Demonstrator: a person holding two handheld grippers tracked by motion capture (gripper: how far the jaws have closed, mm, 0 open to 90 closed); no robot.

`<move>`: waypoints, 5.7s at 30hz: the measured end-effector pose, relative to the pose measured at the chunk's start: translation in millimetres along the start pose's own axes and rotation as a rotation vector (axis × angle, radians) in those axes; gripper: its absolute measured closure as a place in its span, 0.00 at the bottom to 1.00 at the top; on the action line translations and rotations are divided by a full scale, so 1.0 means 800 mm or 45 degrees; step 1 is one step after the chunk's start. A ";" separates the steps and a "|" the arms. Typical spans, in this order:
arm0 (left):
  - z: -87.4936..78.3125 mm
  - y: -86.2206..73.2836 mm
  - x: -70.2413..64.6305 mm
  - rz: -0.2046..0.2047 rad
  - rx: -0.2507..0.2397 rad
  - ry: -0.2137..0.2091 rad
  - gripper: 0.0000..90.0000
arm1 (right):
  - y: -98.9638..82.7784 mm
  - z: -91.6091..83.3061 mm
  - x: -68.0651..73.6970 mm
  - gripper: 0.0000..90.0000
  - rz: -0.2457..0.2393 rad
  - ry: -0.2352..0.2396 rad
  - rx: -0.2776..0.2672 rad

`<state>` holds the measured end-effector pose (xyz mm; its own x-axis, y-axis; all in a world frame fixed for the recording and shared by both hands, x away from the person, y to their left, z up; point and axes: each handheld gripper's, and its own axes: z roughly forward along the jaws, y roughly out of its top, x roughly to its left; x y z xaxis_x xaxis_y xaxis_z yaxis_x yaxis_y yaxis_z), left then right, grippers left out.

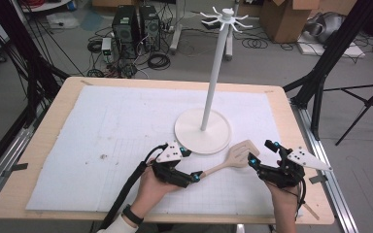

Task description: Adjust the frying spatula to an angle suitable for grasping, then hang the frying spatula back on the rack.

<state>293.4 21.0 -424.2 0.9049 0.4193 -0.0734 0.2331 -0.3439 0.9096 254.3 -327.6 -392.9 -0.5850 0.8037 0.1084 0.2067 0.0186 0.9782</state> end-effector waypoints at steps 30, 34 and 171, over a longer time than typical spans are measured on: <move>0.061 0.004 -0.019 0.026 0.389 0.110 0.58 | 0.000 -0.002 -0.004 0.18 0.021 -0.019 -0.002; 0.062 0.006 -0.019 0.019 0.409 0.119 0.62 | -0.001 -0.001 -0.004 0.18 0.014 -0.016 -0.001; -0.264 -0.080 0.103 0.090 -0.356 0.293 0.20 | 0.044 0.081 0.079 0.25 -0.267 0.552 0.239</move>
<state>277.9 255.2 -402.3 0.8042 0.5915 0.0588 0.0378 -0.1496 0.9880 275.5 -237.7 -363.5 -0.8921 0.4516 0.0159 0.1642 0.2913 0.9424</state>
